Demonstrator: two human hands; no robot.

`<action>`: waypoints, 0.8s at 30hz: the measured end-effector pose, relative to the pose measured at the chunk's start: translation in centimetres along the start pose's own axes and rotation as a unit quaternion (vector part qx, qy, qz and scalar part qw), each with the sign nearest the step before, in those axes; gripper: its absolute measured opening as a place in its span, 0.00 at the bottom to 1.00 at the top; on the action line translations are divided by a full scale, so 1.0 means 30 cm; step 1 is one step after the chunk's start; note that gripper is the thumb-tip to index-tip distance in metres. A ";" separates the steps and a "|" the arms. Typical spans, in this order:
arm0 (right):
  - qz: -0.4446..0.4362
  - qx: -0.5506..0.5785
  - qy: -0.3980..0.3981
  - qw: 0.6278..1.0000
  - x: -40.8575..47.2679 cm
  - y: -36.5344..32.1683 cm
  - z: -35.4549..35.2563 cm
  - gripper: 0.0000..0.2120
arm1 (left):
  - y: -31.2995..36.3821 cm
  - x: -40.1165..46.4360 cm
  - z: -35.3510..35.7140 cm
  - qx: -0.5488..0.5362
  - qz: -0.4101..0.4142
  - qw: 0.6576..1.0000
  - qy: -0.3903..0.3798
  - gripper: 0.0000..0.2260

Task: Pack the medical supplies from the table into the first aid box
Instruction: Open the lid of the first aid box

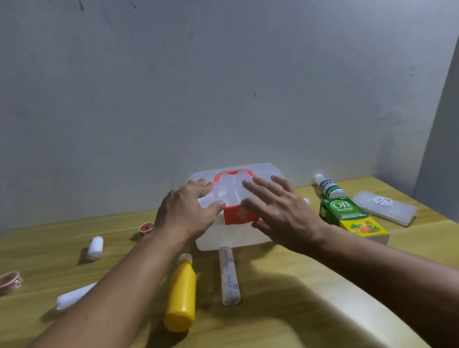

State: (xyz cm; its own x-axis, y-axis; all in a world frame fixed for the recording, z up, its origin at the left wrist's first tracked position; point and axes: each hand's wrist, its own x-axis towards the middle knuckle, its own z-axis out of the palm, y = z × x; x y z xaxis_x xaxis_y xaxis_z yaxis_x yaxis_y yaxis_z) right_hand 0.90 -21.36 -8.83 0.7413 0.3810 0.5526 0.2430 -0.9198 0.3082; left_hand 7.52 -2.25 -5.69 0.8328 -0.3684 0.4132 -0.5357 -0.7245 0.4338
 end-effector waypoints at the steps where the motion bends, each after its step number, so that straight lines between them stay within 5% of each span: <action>1: -0.004 -0.006 0.005 1.000 -0.001 0.002 0.002 0.23 | -0.001 0.001 0.001 0.003 0.000 1.000 0.002 0.26; 6: -0.058 -0.048 0.058 0.995 0.001 0.029 0.030 0.10 | 0.006 0.000 -0.002 0.023 -0.005 1.000 -0.003 0.25; 14: -0.121 -0.096 0.106 0.982 -0.002 0.051 0.026 0.11 | 0.041 0.006 -0.025 0.075 -0.038 0.996 -0.021 0.27; 19: -0.100 -0.056 0.087 0.990 -0.007 0.038 0.003 0.13 | 0.036 0.002 -0.018 0.062 -0.029 0.997 -0.035 0.25; 24: -0.018 0.076 0.054 0.995 0.014 0.041 -0.049 0.10 | 0.002 -0.023 -0.005 -0.067 -0.022 0.997 -0.028 0.28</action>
State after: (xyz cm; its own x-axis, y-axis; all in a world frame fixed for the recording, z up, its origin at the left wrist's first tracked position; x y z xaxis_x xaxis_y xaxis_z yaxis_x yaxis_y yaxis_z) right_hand 0.58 -22.20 -7.09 0.6607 0.4138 0.6263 0.3663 -0.9060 0.2123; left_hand 6.90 -1.95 -5.82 0.8603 -0.3730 0.3474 -0.5093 -0.6582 0.5545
